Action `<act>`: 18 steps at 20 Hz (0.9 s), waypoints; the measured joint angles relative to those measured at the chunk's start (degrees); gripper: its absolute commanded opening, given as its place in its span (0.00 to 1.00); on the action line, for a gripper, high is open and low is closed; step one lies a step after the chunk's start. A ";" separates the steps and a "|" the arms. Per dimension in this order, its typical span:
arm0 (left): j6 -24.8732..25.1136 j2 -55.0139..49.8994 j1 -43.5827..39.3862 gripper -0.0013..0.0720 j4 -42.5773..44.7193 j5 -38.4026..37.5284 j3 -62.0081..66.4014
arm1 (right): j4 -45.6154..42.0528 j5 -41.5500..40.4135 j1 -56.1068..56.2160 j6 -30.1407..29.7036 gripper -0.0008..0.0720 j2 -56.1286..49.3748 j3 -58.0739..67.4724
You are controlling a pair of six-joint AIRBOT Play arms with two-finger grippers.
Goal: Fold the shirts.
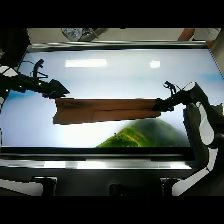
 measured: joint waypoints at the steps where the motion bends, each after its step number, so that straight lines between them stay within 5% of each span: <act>1: 0.59 0.17 -1.66 0.68 -0.52 0.28 -0.02 | 0.42 -0.44 0.59 0.61 0.06 -0.04 0.02; 4: 1.51 -0.24 -7.39 0.18 -1.53 3.48 -0.68 | 3.26 -1.03 1.55 -0.13 0.06 2.49 0.02; 6: 1.31 -1.38 -11.80 0.07 -1.84 7.32 -1.75 | 3.89 -0.17 1.97 -1.51 0.06 6.36 0.02; 15: -7.87 -11.39 -30.58 0.07 -2.64 23.65 -3.78 | 0.68 7.78 5.22 -4.04 0.06 31.63 0.02; 18: -10.82 -14.91 -35.71 0.07 -8.81 29.09 -3.82 | 0.13 9.29 5.66 -3.41 0.06 38.23 0.04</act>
